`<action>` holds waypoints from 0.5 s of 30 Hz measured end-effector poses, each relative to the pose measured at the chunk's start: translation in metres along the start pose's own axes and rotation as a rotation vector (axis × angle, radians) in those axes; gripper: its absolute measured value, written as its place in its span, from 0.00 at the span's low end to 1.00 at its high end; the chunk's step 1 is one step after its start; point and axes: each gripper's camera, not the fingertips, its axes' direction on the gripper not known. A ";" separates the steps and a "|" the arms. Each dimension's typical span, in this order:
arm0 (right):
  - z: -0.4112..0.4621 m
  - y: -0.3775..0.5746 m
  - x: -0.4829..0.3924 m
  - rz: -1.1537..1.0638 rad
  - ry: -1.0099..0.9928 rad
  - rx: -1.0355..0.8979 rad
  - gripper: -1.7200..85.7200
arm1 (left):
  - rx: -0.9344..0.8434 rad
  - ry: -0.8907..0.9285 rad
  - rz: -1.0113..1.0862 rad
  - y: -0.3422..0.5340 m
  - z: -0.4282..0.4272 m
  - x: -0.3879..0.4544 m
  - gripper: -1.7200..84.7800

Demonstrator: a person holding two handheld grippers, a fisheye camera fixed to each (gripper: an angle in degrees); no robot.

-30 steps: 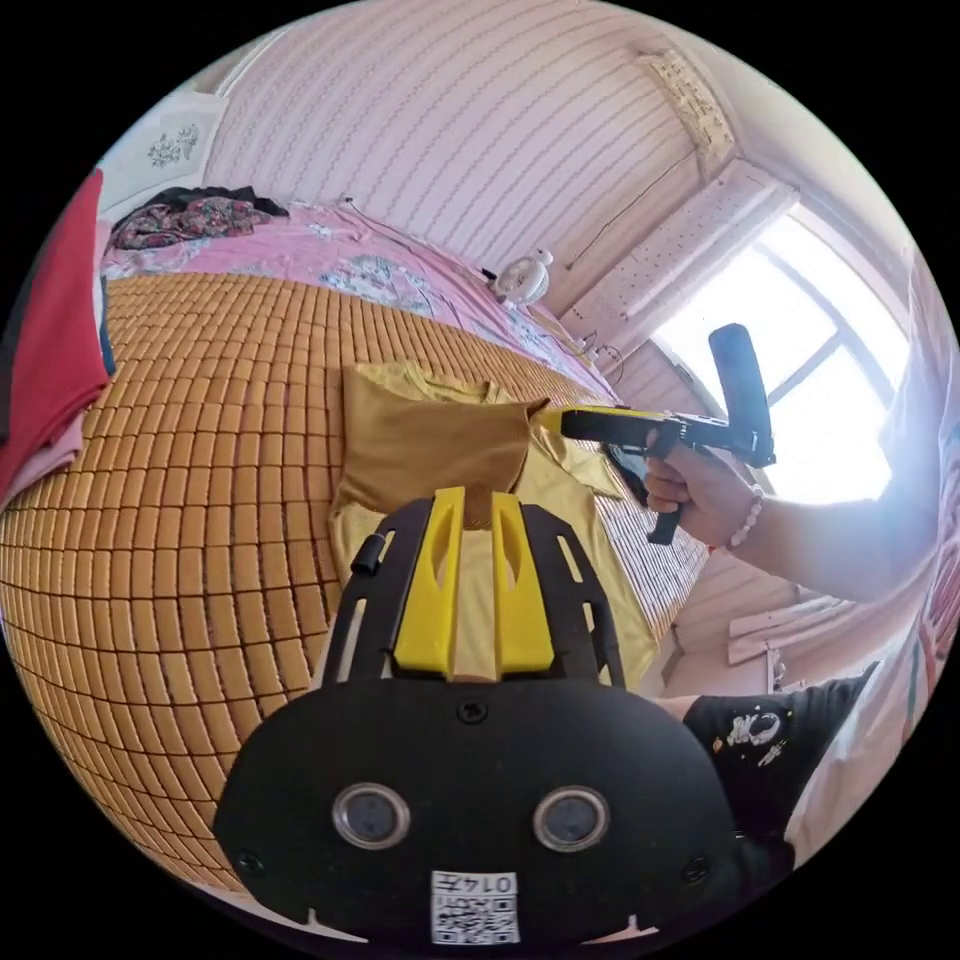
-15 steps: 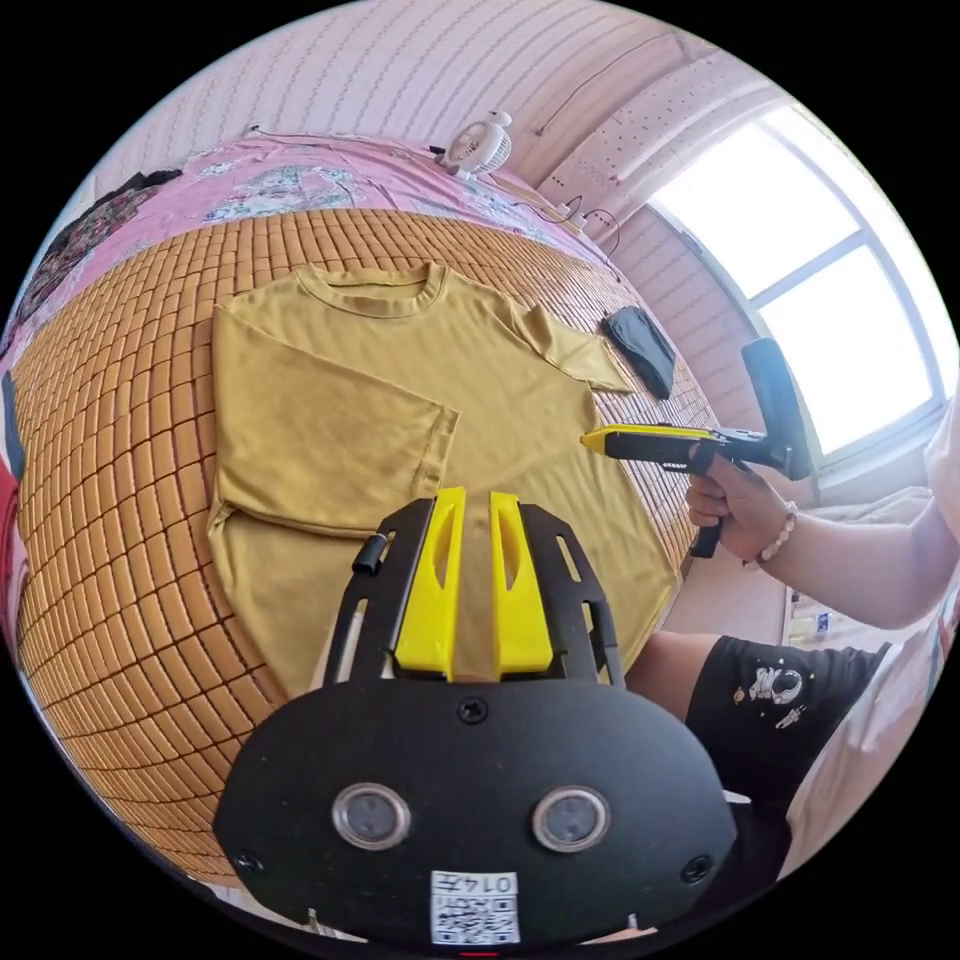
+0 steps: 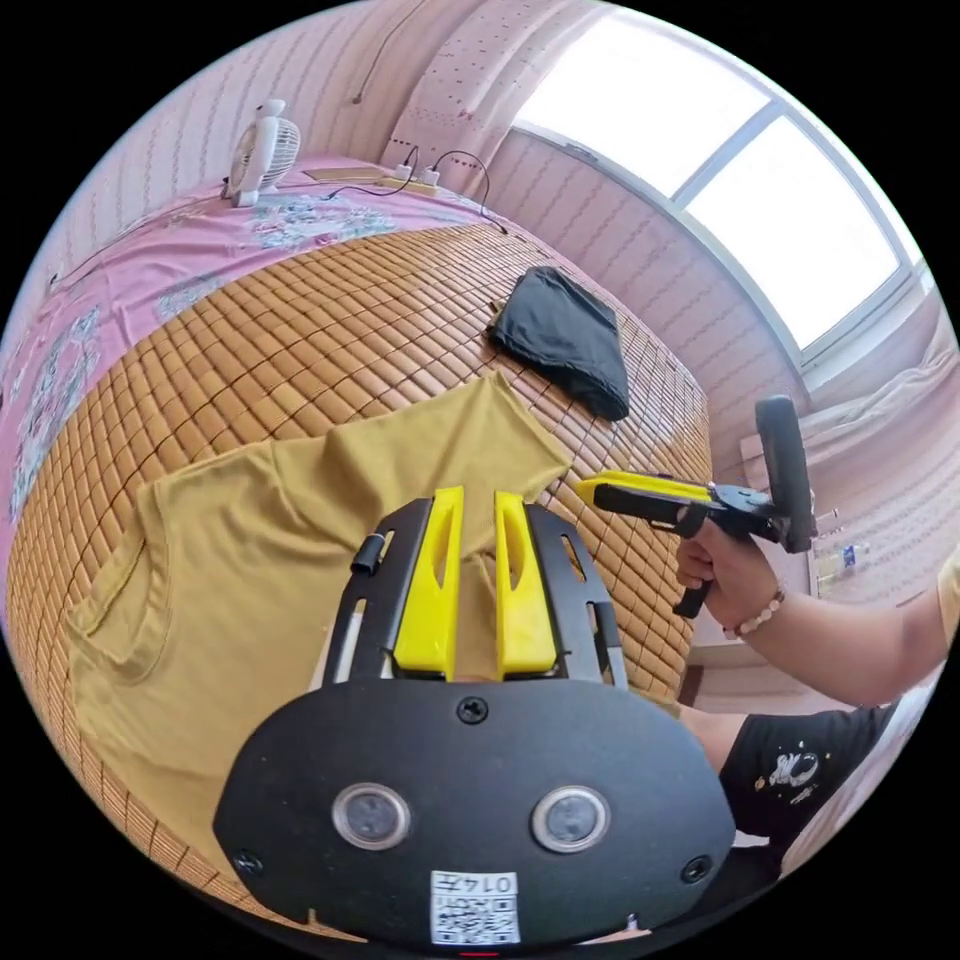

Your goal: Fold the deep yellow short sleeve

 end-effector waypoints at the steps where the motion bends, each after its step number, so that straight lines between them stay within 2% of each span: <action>1: 0.003 -0.001 0.005 0.008 -0.003 0.005 0.11 | -0.002 -0.005 0.008 -0.013 0.007 0.003 0.09; 9: 0.042 0.007 0.043 -0.015 -0.015 0.007 0.07 | -0.080 -0.012 -0.035 -0.129 0.100 0.025 0.10; 13: 0.055 0.015 0.059 0.004 -0.041 0.036 0.04 | -0.131 -0.077 -0.055 -0.136 0.129 0.028 0.07; 15: 0.064 0.020 0.060 -0.034 -0.031 0.054 0.04 | -0.136 -0.045 -0.038 -0.133 0.130 0.024 0.03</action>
